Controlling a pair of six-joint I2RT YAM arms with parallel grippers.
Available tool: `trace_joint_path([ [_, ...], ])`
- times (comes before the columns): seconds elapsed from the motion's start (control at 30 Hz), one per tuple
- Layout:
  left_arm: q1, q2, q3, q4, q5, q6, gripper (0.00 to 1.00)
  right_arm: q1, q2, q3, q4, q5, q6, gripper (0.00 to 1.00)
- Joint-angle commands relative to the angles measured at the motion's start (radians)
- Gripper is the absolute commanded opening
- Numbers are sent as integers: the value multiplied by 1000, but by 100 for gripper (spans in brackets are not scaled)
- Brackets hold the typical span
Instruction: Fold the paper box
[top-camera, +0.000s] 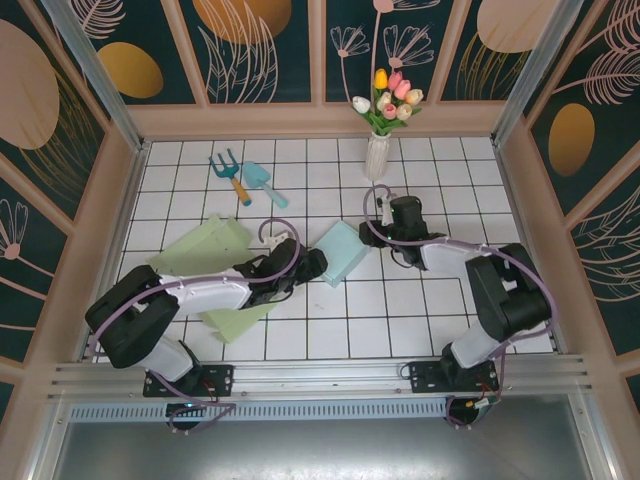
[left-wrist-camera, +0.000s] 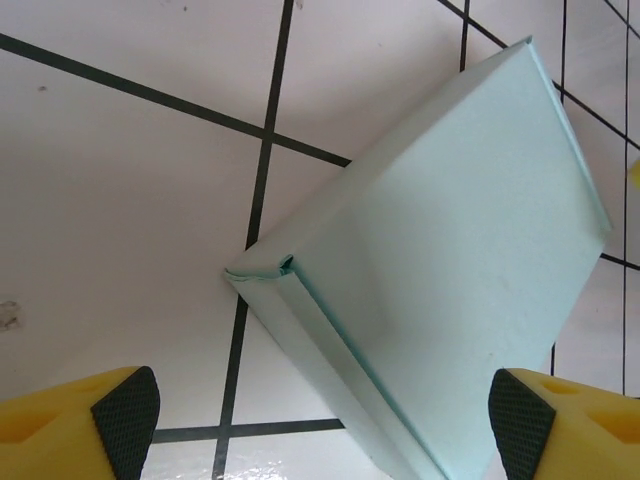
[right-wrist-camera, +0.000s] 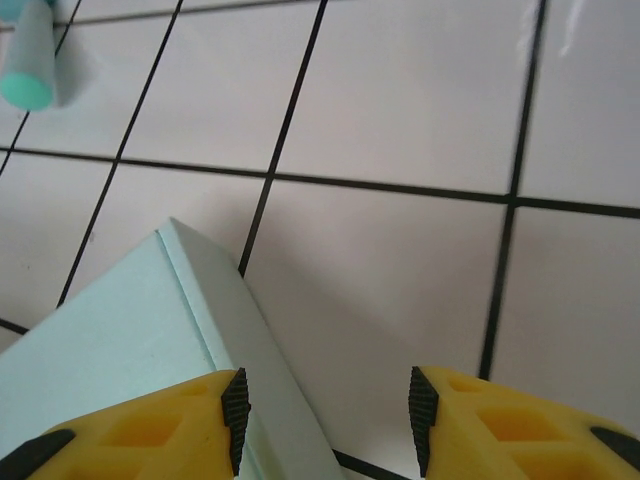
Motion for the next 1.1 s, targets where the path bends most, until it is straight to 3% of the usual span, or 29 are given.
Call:
trace_joint_path([
  [0.0, 0, -2, 7, 79, -13, -23, 87, -6, 45, 35, 8, -96, -27, 50],
  [0.33, -1, 214, 143, 116, 36, -7, 82, -5, -1, -61, 111, -200, 37, 45],
  [0.5, -1, 273, 264, 88, 22, 58, 77, -16, -42, -73, 92, -164, 83, 45],
  [0.8, -1, 535, 635, 71, 127, 249, 76, -152, -172, -129, 85, -76, 178, 46],
  [1.07, -2, 720, 863, 42, 125, 348, 78, -275, -207, -163, 109, -44, 203, 46],
])
